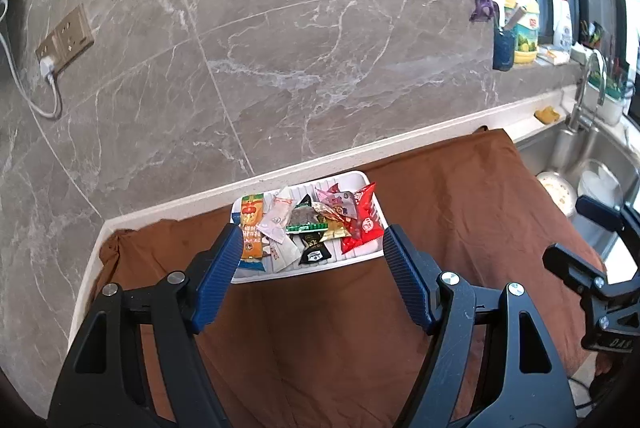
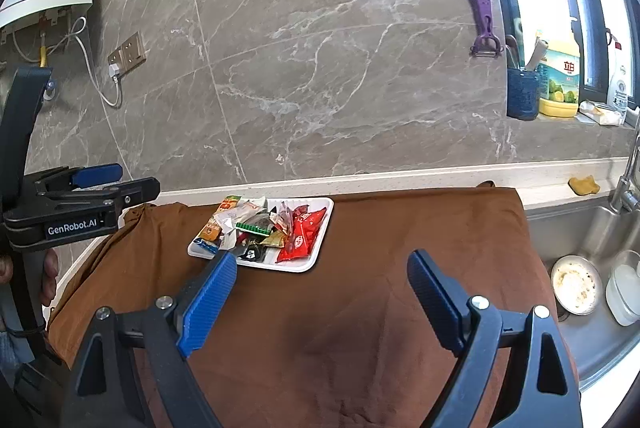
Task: Organize snacks
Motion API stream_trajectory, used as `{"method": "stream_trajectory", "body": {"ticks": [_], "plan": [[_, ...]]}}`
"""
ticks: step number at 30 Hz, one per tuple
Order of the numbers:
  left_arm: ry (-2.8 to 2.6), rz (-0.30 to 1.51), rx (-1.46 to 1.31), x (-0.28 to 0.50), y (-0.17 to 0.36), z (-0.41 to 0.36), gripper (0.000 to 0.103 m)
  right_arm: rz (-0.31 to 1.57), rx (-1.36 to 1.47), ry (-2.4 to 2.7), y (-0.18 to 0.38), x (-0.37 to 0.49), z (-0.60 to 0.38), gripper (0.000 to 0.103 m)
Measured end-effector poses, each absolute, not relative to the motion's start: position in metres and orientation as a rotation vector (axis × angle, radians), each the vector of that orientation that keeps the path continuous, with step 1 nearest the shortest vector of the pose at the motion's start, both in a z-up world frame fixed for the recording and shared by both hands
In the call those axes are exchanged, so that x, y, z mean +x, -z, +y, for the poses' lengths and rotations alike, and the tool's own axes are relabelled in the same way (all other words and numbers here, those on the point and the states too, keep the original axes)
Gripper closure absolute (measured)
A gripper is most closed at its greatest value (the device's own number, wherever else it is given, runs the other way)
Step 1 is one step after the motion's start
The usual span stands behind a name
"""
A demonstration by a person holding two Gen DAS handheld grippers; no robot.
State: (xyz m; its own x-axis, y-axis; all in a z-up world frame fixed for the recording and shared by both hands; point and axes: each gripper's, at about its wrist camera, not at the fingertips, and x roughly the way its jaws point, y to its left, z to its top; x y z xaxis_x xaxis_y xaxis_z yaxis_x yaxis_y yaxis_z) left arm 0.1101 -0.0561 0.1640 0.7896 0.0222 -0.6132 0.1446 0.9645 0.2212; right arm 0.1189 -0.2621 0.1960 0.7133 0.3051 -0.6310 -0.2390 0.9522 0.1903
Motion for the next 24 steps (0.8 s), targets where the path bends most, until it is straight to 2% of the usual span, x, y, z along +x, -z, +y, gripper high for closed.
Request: {"method": "stream_trajectory", "body": {"ticks": [5, 8, 13, 24], "plan": [[-0.003, 0.561, 0.372, 0.094, -0.168, -0.074, 0.031, 0.709, 0.101, -0.304, -0.196, 0.118, -0.268, 0.014], [0.006, 0.522, 0.351, 0.086, -0.174, -0.079, 0.021, 0.712, 0.109, -0.306, -0.196, 0.117, -0.271, 0.014], [-0.138, 0.430, 0.398, 0.073, -0.181, -0.088, 0.012, 0.713, 0.119, -0.316, -0.194, 0.115, -0.275, 0.014], [-0.339, 0.494, 0.579, 0.082, -0.158, -0.107, 0.012, 0.737, 0.135, -0.337, -0.186, 0.109, -0.277, 0.013]]}}
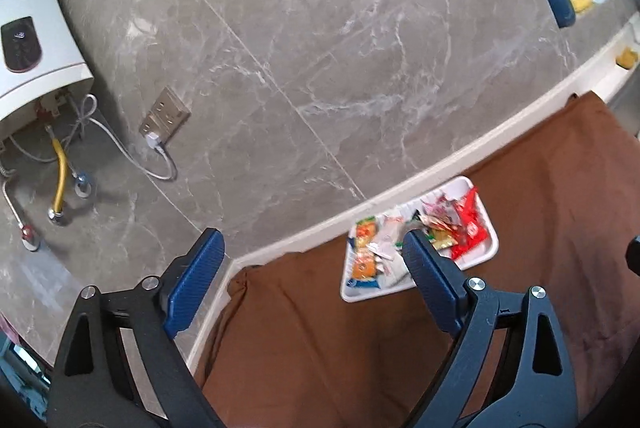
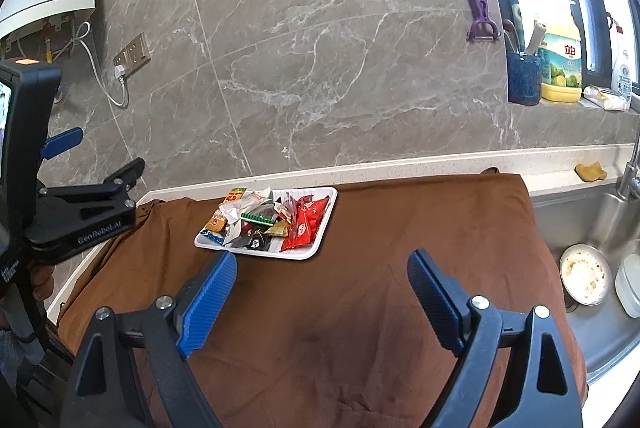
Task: Organize snacks
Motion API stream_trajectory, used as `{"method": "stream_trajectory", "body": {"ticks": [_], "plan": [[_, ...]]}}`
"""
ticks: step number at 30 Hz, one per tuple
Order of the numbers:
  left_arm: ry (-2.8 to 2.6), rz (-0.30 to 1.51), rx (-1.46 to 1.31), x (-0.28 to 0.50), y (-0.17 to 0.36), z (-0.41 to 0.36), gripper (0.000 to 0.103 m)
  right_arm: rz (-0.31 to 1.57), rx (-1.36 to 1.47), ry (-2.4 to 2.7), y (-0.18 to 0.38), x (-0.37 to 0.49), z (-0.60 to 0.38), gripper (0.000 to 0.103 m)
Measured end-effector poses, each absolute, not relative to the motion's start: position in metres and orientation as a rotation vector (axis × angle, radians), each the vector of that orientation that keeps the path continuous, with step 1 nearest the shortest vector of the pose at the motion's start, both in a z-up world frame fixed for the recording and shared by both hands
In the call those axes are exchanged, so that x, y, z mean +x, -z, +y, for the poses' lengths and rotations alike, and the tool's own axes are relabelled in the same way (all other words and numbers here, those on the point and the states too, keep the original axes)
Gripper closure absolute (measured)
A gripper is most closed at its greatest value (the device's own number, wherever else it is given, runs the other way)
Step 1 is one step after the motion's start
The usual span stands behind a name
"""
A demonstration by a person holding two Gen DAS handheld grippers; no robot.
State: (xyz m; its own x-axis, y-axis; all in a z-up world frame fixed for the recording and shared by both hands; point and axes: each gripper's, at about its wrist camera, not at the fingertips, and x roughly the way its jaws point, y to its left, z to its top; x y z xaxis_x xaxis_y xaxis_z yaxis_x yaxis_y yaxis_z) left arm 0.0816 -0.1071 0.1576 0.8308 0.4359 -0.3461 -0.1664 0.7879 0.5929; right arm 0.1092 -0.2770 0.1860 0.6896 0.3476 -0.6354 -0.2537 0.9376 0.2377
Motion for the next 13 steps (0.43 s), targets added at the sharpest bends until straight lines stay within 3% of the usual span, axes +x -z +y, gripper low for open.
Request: {"method": "stream_trajectory", "body": {"ticks": [6, 13], "plan": [[-0.202, 0.626, 0.387, 0.090, -0.155, -0.089, 0.012, 0.747, 0.140, -0.334, -0.183, 0.108, -0.278, 0.013], [-0.055, 0.655, 0.228, 0.088, -0.160, -0.073, 0.012, 0.764, 0.155, -0.320, -0.178, 0.110, -0.280, 0.013]]}}
